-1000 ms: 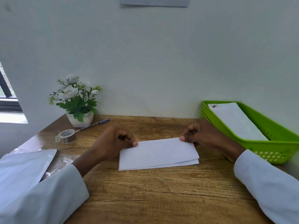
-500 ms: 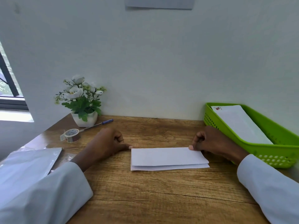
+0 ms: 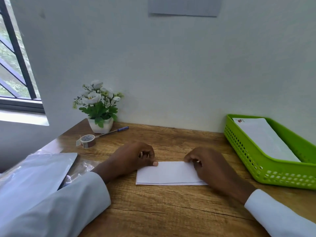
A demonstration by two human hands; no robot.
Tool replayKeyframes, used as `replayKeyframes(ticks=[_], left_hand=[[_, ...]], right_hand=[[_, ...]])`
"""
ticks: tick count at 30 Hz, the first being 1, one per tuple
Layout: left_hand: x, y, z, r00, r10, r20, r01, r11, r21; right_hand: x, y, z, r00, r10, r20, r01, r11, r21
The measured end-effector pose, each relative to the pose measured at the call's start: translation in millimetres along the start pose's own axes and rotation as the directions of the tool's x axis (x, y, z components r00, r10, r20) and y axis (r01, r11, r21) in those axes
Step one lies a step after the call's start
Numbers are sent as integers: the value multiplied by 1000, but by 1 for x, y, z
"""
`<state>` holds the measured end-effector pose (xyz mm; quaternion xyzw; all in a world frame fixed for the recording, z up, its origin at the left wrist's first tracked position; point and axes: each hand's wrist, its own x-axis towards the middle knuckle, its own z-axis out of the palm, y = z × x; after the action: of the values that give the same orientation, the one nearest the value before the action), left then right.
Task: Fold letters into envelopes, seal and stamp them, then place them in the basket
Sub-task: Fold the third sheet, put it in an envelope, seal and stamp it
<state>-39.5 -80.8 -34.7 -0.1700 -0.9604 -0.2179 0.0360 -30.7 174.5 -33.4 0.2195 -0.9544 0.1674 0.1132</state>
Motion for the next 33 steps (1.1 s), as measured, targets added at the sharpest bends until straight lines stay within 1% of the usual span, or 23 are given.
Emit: replayKeyframes(ticks=[2,4,7,11,15,18,20,24,26,29,31,33], left_hand=[[0,0,0,1000,27,-3,-27,1000,-14],[-2,0,-1,997,77,-5,-76,996,53],[-6,-2,-6,988,151,9,-151,975,163],[-15,-2,-9,976,216,28,-214,929,300],[-23,5,-5,972,232,27,-219,866,449],[-27,12,-2,973,229,15,-196,796,573],[-28,16,-1,976,215,30,-188,767,613],[-30,22,-5,979,188,79,-195,742,642],[-30,25,-13,981,182,66,-181,748,638],[-39,23,-34,986,159,-43,-105,808,580],[-50,14,-47,984,127,-121,-46,852,521],[-66,1,-58,975,96,-200,11,881,473]], right_hand=[[-4,-7,6,996,-71,44,73,996,-42],[-6,-6,4,996,-75,58,78,996,-53],[-9,3,-1,998,-26,51,30,996,-81],[-13,9,-3,997,51,50,-42,984,-173],[-18,6,-7,991,120,58,-97,946,-308],[-22,-5,-7,984,147,104,-92,906,-413],[-23,-12,-9,979,155,130,-81,888,-454],[-24,-23,-15,980,136,144,-50,872,-487],[-21,-32,-19,986,98,137,-21,880,-475],[-6,-58,-20,997,-55,54,72,914,-399],[4,-83,-15,989,-149,12,146,952,-269],[15,-113,-7,967,-255,8,254,960,-121]])
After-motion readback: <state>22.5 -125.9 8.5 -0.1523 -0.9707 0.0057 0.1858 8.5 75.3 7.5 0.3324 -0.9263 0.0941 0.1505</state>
